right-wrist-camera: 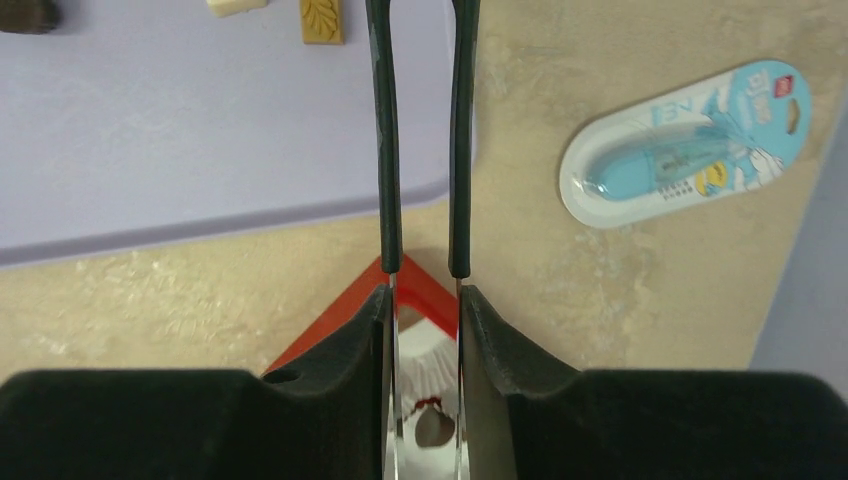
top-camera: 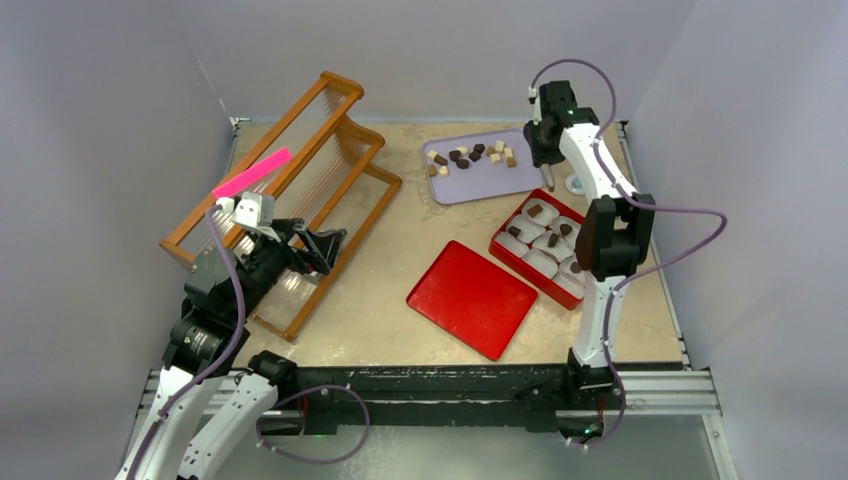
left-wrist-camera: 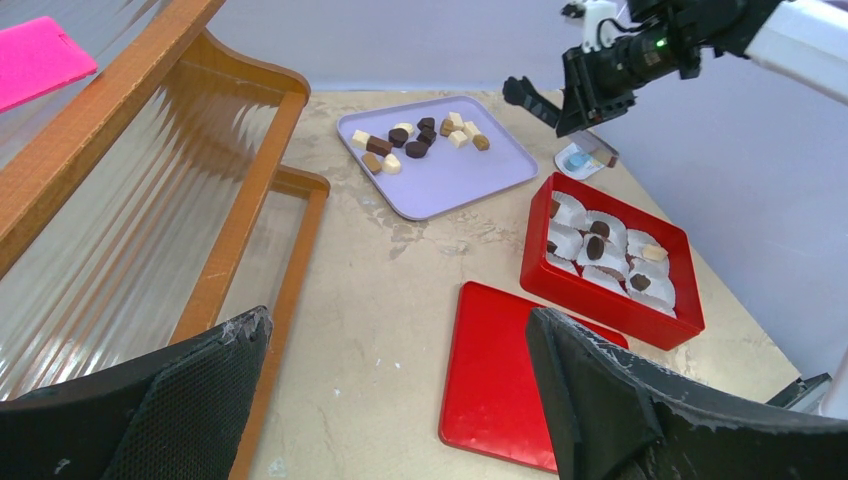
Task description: Pack the chocolate
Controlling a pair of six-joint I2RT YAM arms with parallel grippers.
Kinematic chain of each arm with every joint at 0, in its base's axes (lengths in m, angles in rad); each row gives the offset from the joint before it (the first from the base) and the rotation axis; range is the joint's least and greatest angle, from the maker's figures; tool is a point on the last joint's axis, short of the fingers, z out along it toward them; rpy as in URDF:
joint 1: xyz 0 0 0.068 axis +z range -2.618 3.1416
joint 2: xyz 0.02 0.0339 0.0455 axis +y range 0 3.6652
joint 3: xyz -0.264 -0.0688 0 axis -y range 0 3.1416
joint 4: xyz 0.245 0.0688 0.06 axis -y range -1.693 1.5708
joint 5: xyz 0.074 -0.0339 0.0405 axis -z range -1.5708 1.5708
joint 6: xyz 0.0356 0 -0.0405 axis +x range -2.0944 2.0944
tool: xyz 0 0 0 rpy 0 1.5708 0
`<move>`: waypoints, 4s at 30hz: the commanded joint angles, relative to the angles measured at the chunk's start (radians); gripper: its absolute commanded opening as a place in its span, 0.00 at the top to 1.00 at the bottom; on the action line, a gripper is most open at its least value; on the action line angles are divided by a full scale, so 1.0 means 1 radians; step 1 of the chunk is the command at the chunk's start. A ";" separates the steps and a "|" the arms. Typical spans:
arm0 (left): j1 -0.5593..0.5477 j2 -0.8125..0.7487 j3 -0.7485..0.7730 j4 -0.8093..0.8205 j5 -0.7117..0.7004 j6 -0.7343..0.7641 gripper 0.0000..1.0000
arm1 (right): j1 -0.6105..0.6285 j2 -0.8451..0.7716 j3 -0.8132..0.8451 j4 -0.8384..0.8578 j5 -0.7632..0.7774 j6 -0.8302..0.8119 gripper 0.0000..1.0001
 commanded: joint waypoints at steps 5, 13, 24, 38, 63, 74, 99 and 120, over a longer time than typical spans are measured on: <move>-0.005 -0.001 0.004 0.008 0.000 0.017 0.02 | 0.022 -0.235 -0.144 -0.017 0.020 0.094 0.75; -0.005 -0.004 0.004 0.010 0.011 0.014 0.02 | 0.073 -0.468 -0.441 0.013 0.050 0.211 0.75; -0.011 -0.005 0.006 0.003 -0.018 0.019 0.02 | 0.153 -0.730 -0.722 -0.091 0.037 0.354 0.75; -0.011 -0.003 0.005 0.006 -0.011 0.019 0.03 | 0.186 -0.888 -0.910 -0.107 -0.164 0.412 0.74; -0.011 -0.002 0.004 0.008 -0.005 0.017 0.03 | 0.191 -0.823 -0.951 -0.077 -0.228 0.430 0.66; -0.011 -0.001 0.004 0.008 -0.008 0.017 0.02 | 0.191 -0.824 -0.958 -0.091 -0.198 0.449 0.62; -0.011 -0.006 0.004 0.008 -0.002 0.017 0.03 | 0.192 -0.762 -0.642 -0.104 -0.078 0.401 0.62; -0.012 -0.007 0.004 0.009 0.003 0.016 0.03 | 0.141 -0.173 -0.165 -0.052 0.077 0.109 0.61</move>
